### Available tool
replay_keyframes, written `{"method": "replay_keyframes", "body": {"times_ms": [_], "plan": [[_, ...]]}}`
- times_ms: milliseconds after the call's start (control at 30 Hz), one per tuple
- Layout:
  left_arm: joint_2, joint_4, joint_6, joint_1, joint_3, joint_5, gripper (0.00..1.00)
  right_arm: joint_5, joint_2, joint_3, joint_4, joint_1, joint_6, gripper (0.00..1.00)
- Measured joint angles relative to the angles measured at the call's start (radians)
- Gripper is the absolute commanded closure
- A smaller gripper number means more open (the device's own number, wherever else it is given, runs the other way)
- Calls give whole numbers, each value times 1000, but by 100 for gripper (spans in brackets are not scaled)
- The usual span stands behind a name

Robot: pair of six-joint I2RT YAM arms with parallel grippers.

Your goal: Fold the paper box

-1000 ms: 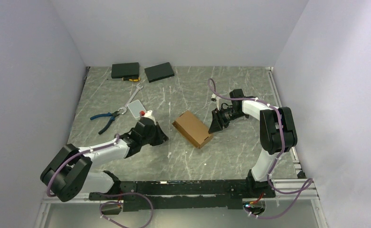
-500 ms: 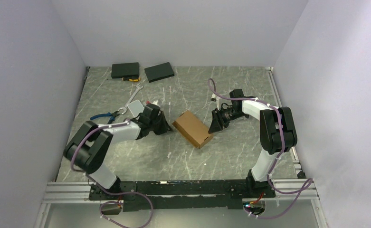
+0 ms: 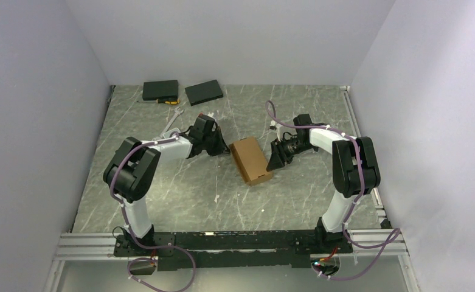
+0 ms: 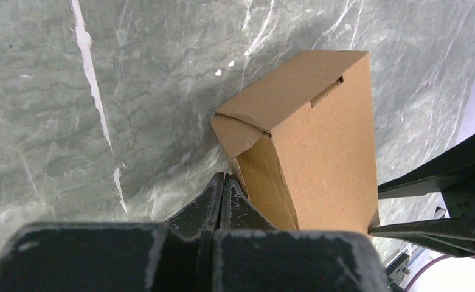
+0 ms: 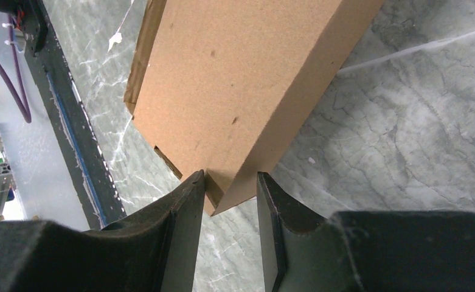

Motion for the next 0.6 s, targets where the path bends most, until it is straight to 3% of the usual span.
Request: {"method": "replay_keyframes", "body": {"times_ms": [233, 400, 500, 600], "plan": [[-21, 26, 27, 4, -75, 31, 100, 11, 0, 2, 11, -1, -1, 36], [-90, 43, 24, 8, -199, 46, 98, 31, -33, 2, 21, -12, 4, 29], [-158, 62, 16, 10, -264, 50, 89, 29, -68, 8, 22, -18, 8, 25], [-223, 90, 10, 12, -302, 52, 68, 28, -95, 24, 26, -23, 18, 22]]}}
